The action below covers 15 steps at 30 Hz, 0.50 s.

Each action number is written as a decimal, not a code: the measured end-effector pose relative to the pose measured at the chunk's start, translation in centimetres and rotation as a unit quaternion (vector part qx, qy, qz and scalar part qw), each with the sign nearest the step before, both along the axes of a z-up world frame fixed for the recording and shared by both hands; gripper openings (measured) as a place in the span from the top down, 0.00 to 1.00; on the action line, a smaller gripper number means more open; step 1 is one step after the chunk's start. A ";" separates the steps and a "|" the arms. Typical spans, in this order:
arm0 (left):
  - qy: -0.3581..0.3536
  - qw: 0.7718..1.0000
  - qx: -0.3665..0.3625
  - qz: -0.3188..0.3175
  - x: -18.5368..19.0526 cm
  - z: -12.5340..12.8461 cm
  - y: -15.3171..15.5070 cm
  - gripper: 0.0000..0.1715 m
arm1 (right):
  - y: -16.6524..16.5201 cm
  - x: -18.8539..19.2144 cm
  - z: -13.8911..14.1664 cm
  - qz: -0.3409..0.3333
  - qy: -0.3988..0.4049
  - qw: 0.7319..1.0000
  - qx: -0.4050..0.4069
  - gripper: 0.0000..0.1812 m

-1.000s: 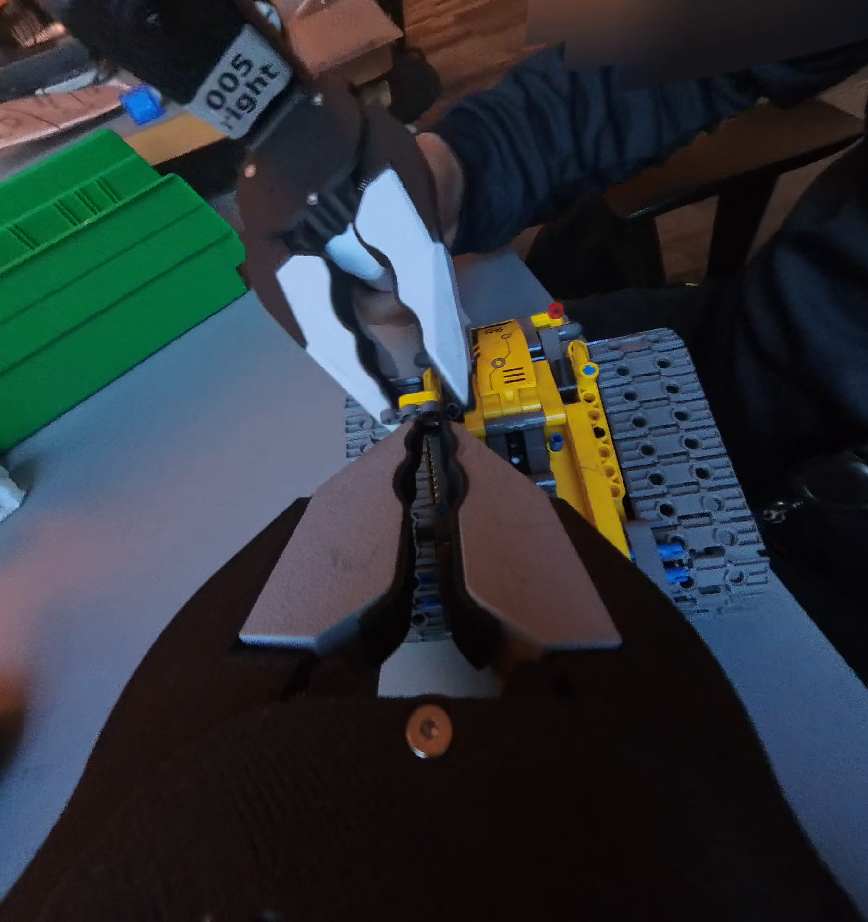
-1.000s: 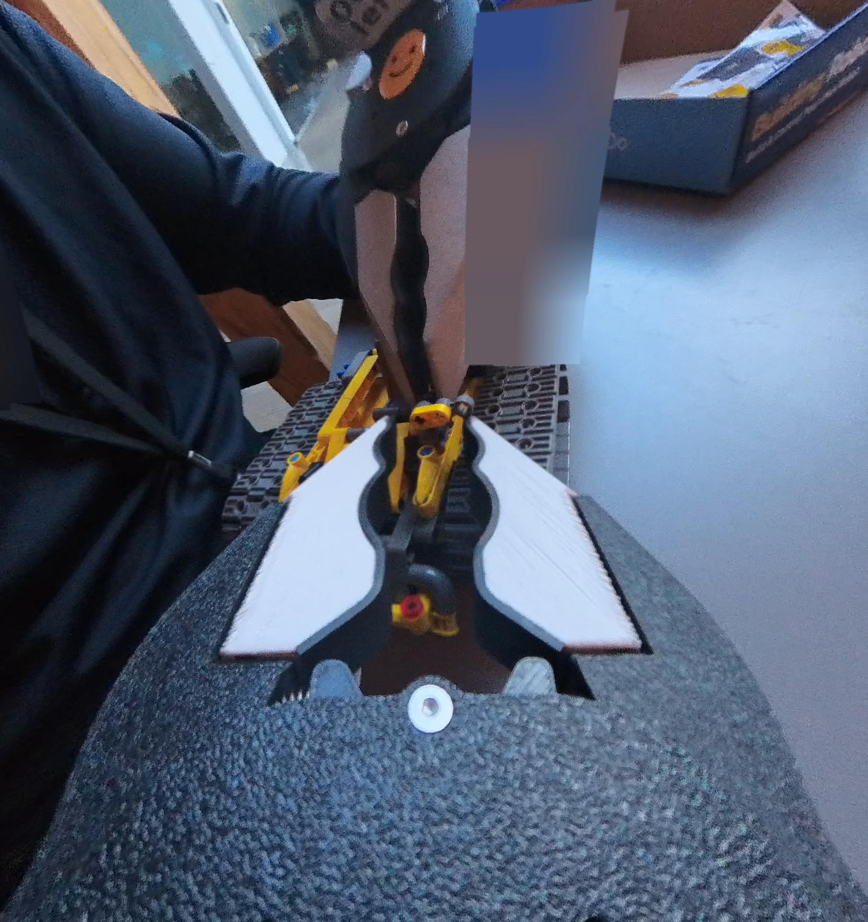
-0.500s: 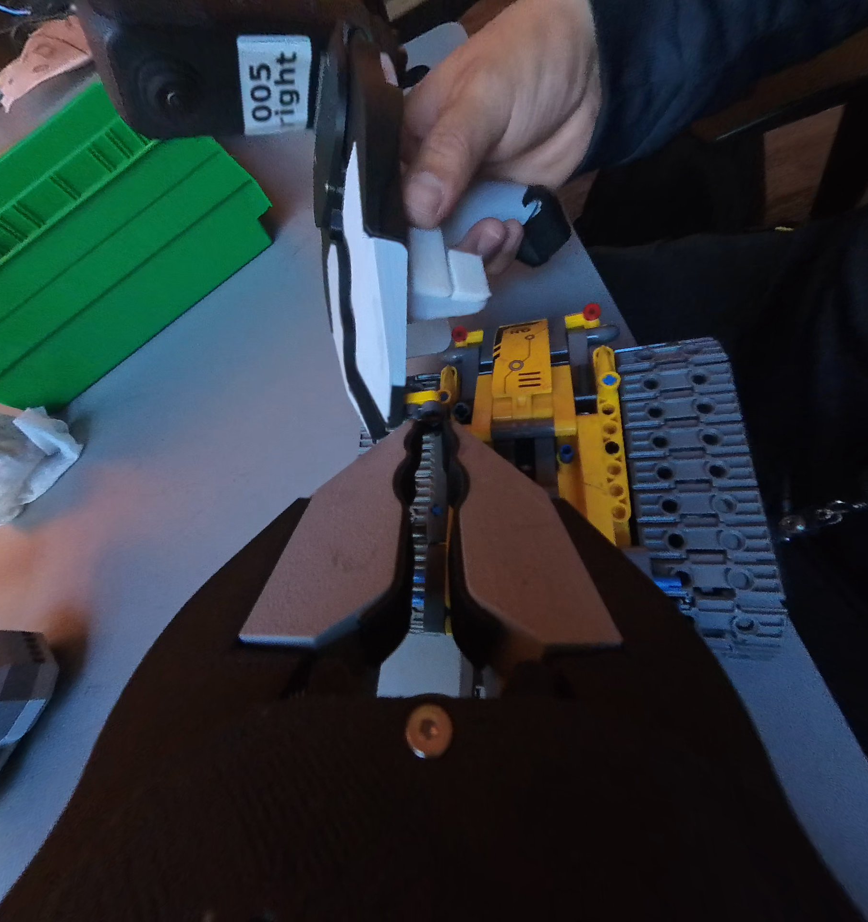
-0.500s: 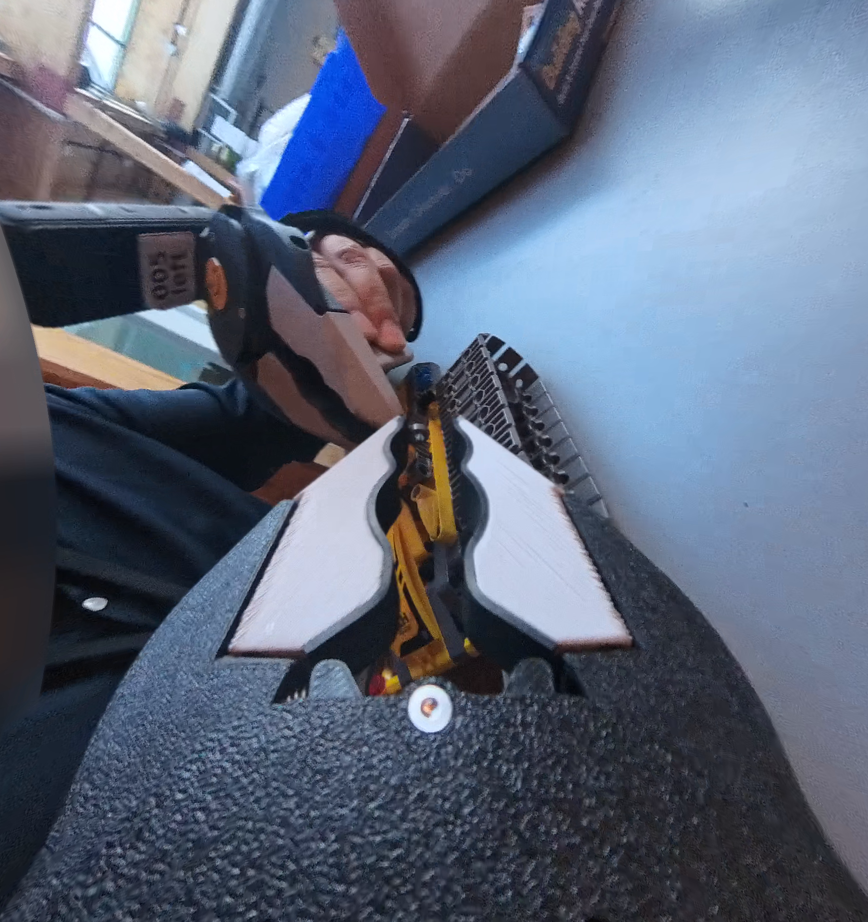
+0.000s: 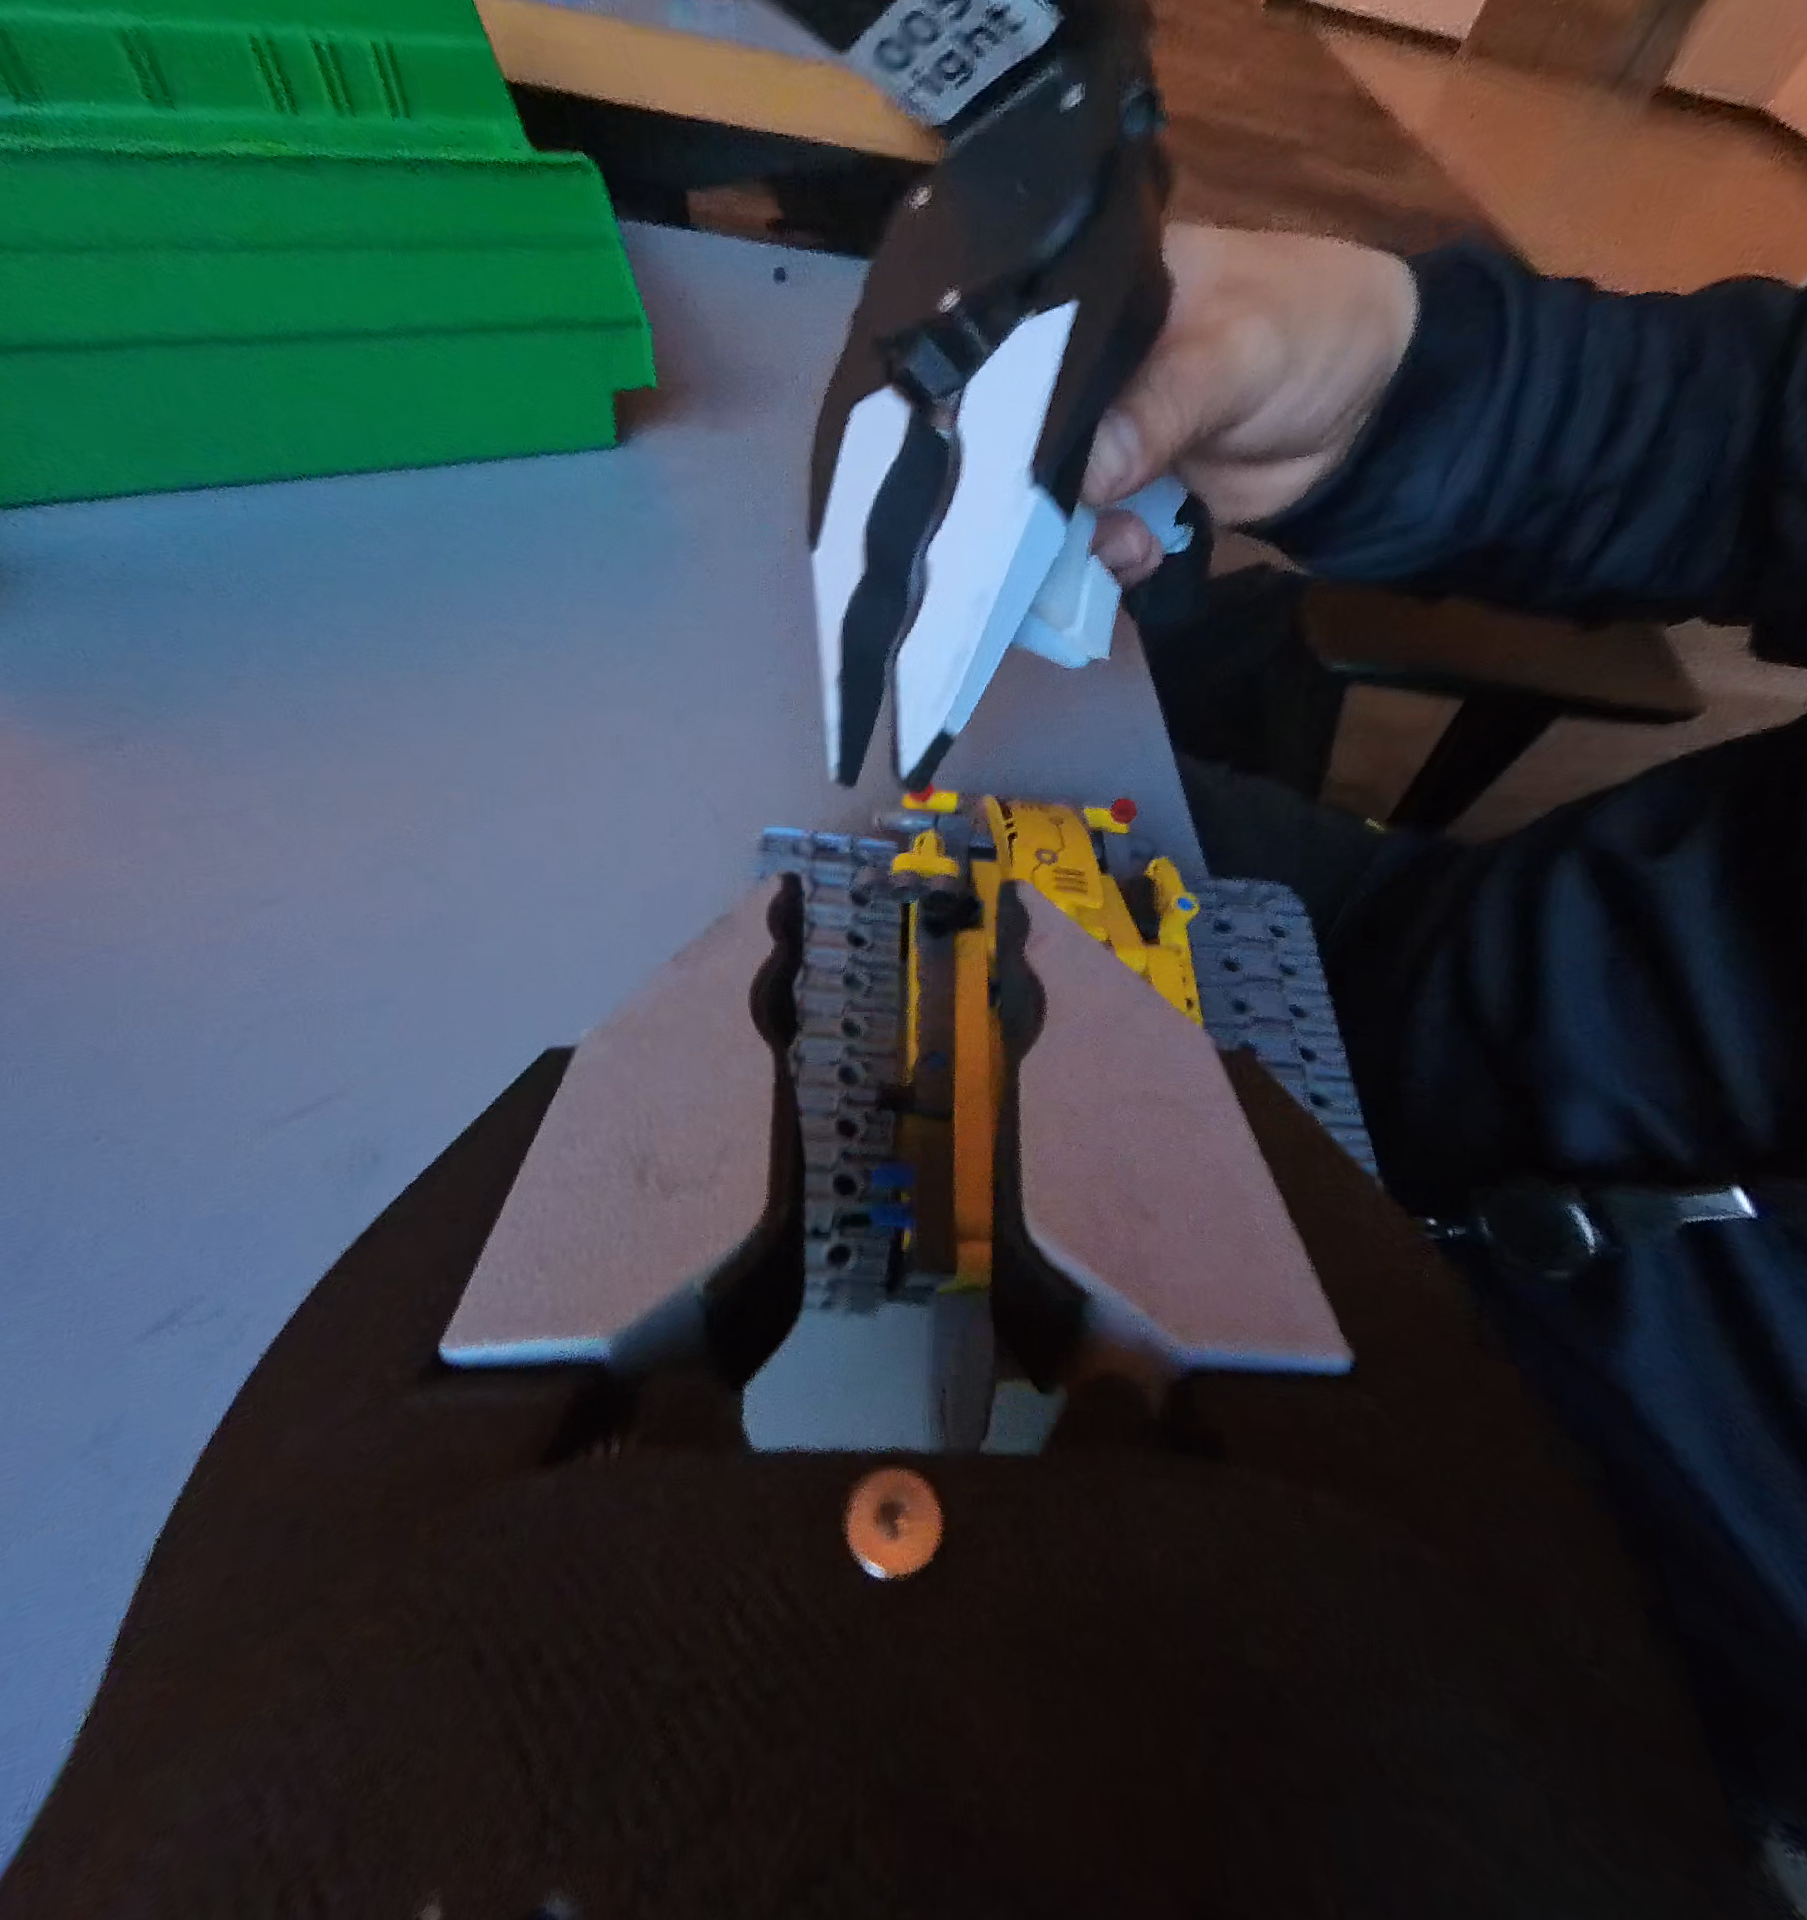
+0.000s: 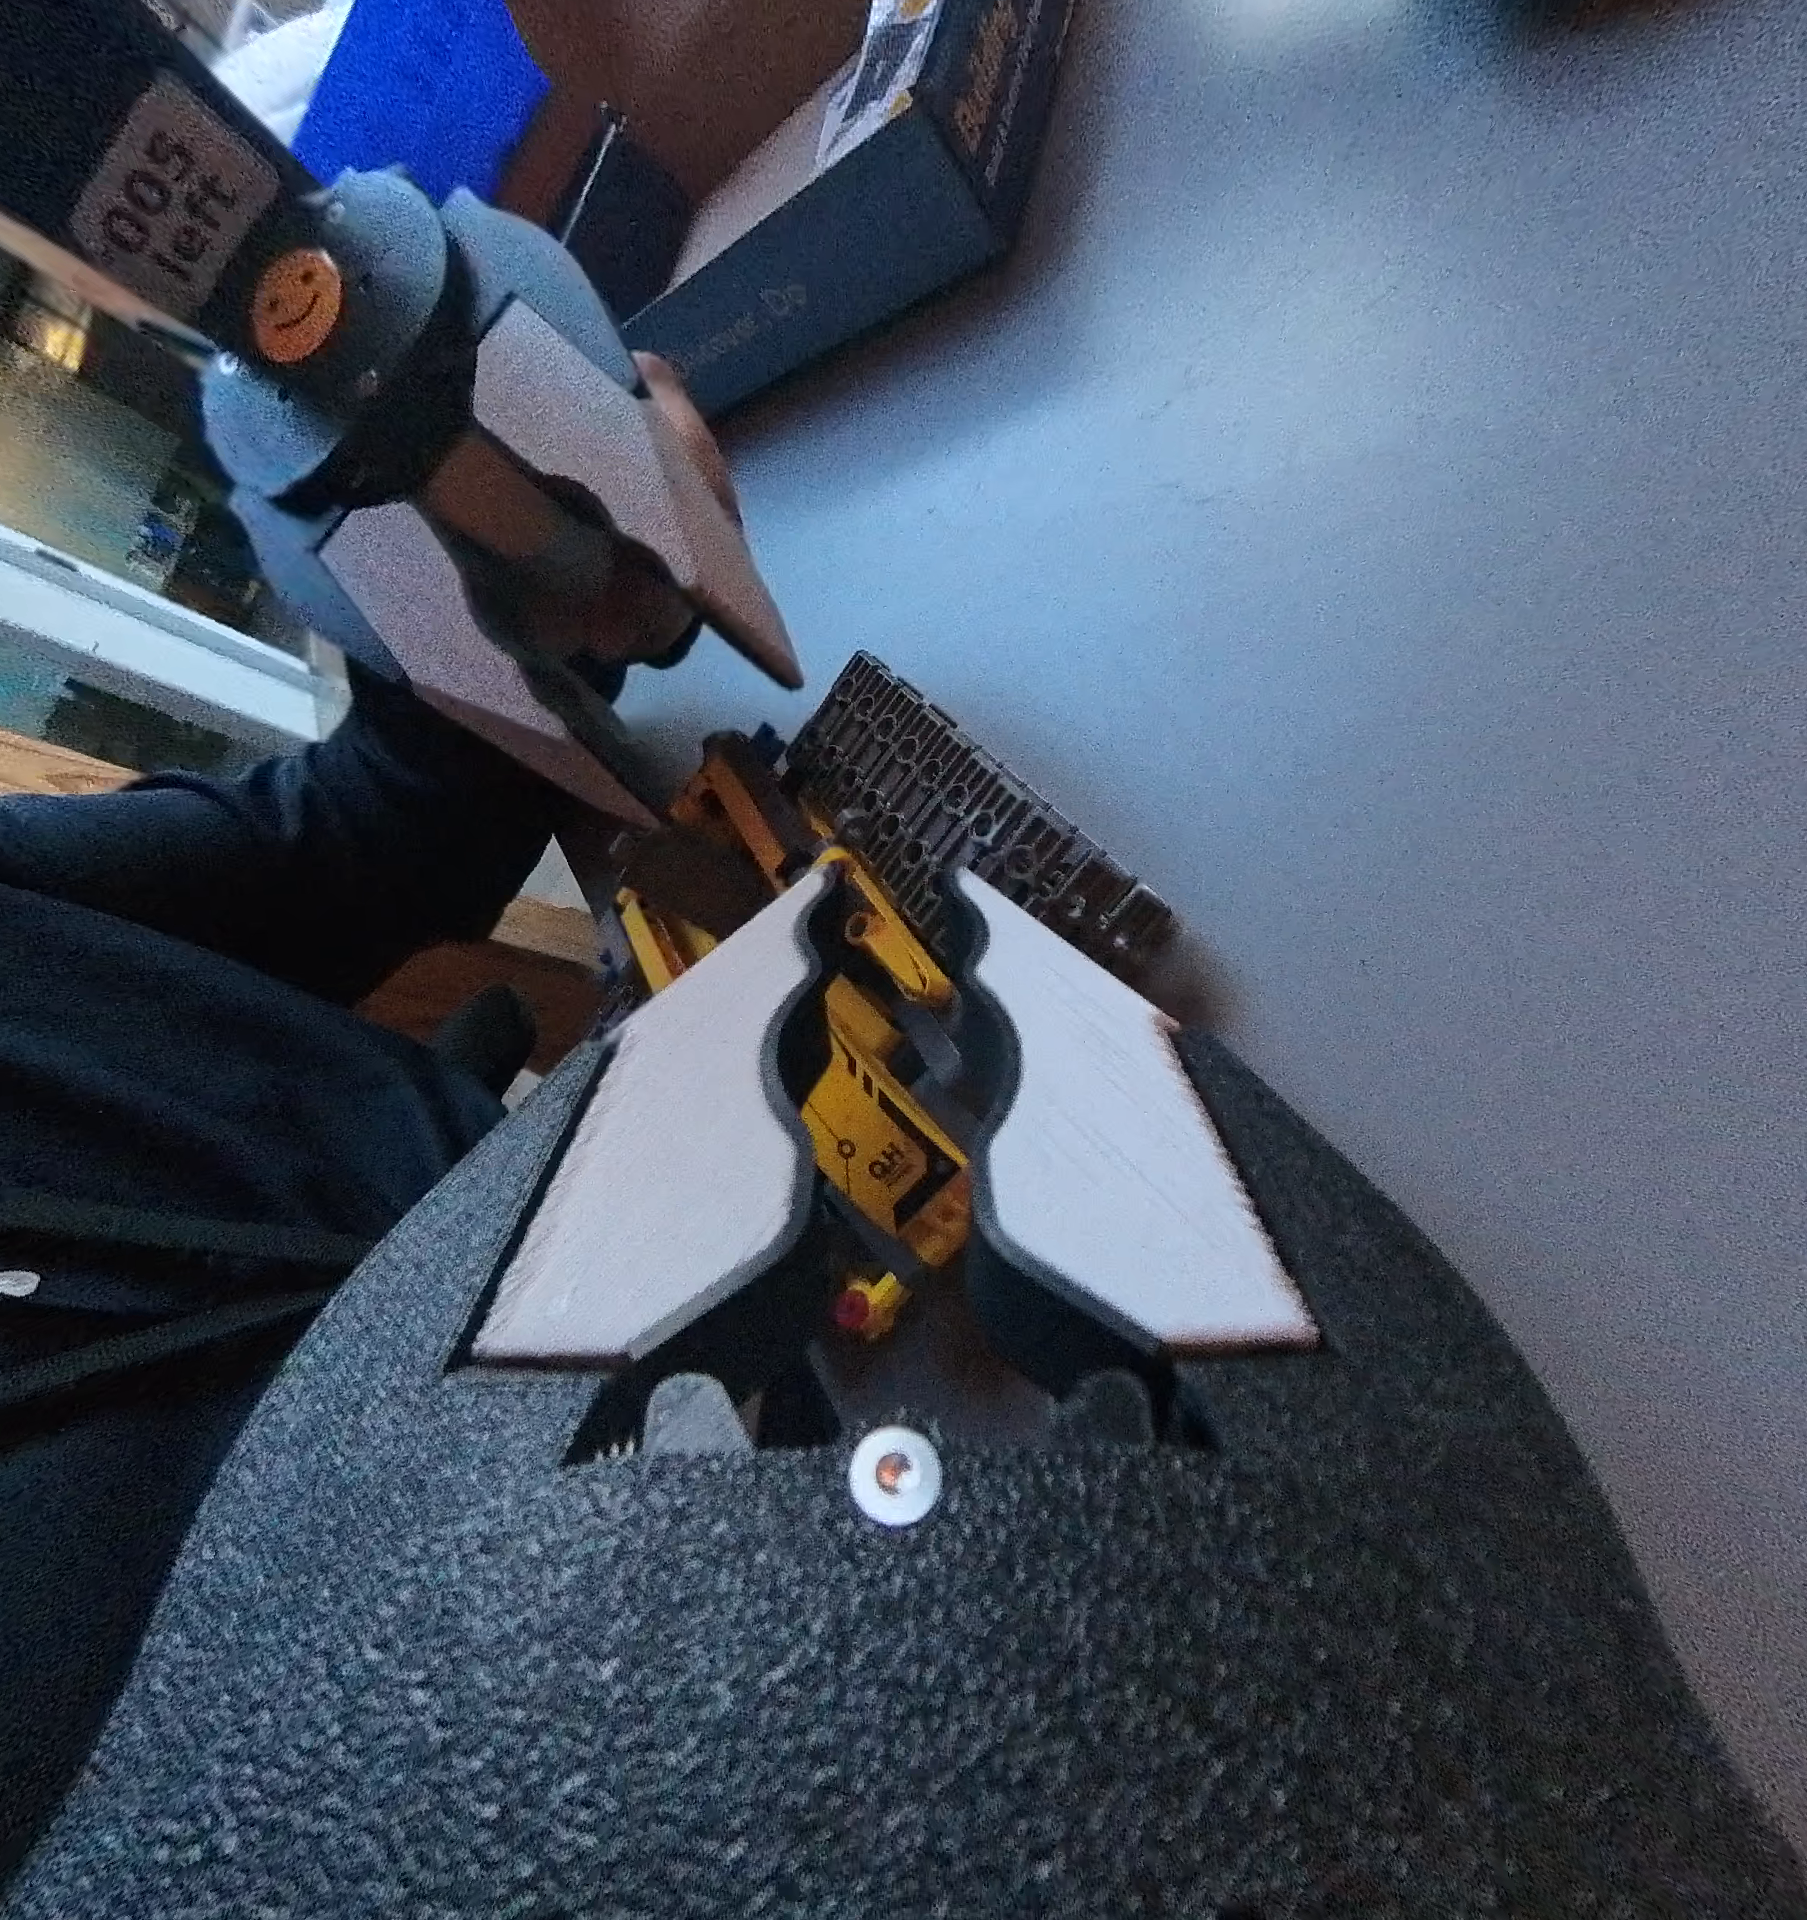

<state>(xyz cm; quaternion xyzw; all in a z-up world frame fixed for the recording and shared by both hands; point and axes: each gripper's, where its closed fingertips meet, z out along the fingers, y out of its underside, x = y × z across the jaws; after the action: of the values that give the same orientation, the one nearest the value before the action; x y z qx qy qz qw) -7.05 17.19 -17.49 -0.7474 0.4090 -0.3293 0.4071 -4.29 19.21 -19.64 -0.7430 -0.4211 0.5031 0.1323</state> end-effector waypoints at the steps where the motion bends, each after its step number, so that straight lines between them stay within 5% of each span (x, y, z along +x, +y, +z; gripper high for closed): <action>1: 0.015 1.000 -0.003 0.006 -0.6 -0.3 0.2 0.80 | -0.1 0.2 0.1 -0.002 0.003 1.000 0.000 0.92; 9: 0.106 0.994 -0.021 -0.022 0.3 -2.9 -0.7 0.88 | -1.9 -1.4 -0.2 0.020 0.027 0.998 -0.055 0.89; 15: 0.094 0.993 -0.051 -0.052 1.2 -3.4 -1.3 0.95 | -2.5 -2.4 -0.4 0.031 0.048 0.991 -0.118 0.89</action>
<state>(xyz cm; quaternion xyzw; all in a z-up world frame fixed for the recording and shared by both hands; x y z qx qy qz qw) -5.83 15.90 -20.86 -0.7724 0.4662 -0.2988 0.3112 -6.73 16.67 -20.07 -0.7147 -0.3753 0.5882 0.0481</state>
